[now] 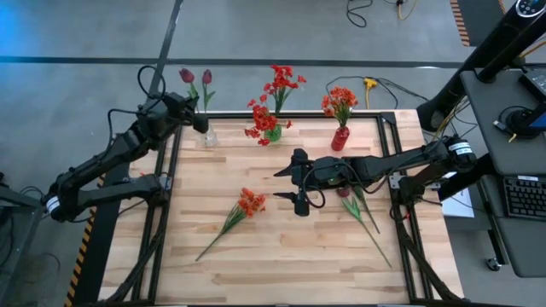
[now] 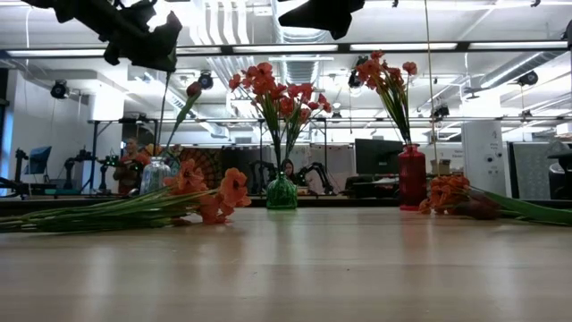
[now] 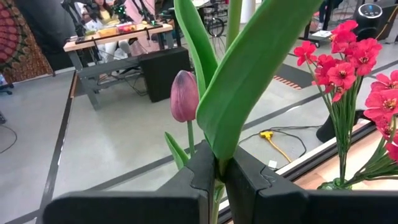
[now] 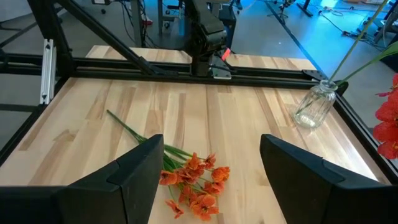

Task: Sort flowers into vase by color
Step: Put the left purple tulip into the transparent vase

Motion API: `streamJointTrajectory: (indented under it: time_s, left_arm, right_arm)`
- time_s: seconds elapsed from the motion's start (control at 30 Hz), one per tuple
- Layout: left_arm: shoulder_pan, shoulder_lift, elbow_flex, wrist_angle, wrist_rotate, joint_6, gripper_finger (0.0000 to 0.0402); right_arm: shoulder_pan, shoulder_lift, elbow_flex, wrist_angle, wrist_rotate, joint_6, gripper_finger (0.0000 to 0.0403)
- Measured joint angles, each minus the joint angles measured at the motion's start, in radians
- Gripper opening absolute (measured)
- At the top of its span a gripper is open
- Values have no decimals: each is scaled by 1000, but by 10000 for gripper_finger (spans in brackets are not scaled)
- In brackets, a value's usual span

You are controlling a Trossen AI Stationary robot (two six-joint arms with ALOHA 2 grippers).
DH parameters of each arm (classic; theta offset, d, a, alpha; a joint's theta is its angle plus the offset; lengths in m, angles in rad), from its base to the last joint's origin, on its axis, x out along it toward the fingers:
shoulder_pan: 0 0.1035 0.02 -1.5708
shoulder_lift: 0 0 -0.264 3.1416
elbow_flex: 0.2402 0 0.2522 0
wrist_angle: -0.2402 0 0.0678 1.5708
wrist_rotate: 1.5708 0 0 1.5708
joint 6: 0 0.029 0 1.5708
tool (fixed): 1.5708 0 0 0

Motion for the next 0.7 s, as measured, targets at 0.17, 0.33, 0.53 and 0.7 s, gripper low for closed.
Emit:
streamJointTrajectory:
  time_s: [0.17,0.33,0.53,0.7]
  left_arm:
    - [0,7,0,1,-5,0,9]
    - [0,19,-2,1,-10,0,9]
    - [0,32,-2,2,-10,-16,10]
    - [0,32,-2,2,-10,-16,25]
  right_arm:
    - [0,0,0,0,0,0,260]
    - [0,0,0,0,0,-1,260]
    - [0,0,0,0,0,-3,260]
    - [0,0,0,0,0,-4,260]
